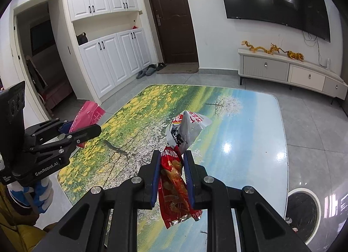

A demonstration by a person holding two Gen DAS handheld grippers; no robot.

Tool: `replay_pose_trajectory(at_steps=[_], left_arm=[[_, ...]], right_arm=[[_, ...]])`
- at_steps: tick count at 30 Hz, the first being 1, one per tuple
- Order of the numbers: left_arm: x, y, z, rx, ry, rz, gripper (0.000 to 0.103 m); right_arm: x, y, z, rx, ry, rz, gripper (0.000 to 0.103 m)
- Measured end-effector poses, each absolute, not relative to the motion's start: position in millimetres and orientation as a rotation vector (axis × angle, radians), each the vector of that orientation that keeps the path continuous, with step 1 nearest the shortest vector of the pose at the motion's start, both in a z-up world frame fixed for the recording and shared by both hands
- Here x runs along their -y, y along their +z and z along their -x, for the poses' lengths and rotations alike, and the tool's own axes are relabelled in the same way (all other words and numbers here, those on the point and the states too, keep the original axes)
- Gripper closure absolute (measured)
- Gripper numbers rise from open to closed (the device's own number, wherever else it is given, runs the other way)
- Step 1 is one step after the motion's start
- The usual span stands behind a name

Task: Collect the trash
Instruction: 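Lift the pink pack and red chip bag and turn toward the white bin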

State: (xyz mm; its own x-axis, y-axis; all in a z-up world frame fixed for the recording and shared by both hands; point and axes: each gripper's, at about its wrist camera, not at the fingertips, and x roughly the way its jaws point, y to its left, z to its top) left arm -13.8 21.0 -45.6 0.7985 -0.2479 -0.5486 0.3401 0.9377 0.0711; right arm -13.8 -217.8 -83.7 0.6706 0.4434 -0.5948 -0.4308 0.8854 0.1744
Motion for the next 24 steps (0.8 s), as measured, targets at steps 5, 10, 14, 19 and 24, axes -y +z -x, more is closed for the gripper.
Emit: replay_pose_trajectory(at_steps=[5, 10, 14, 19, 24], left_arm=[[-21, -40, 25, -0.54, -0.308, -0.181, 0.075], [-19, -32, 35, -0.516, -0.293, -0.19, 0.075], [-16, -28, 36, -0.509, -0.282, -0.203, 0.075], [-7, -27, 33, -0.519, -0.259, -0.227, 0.075], [4, -26, 30, -0.532, -0.227, -0.25, 0.075]], right_arm=[[220, -78, 24, -0.655, 0.498, -0.017, 0.083], [222, -72, 32, -0.631, 0.507, -0.012, 0.083], [228, -70, 36, -0.615, 0.512, -0.018, 0.083], [239, -73, 34, -0.609, 0.516, -0.046, 0.083], [249, -78, 31, -0.603, 0.532, -0.085, 0.083]])
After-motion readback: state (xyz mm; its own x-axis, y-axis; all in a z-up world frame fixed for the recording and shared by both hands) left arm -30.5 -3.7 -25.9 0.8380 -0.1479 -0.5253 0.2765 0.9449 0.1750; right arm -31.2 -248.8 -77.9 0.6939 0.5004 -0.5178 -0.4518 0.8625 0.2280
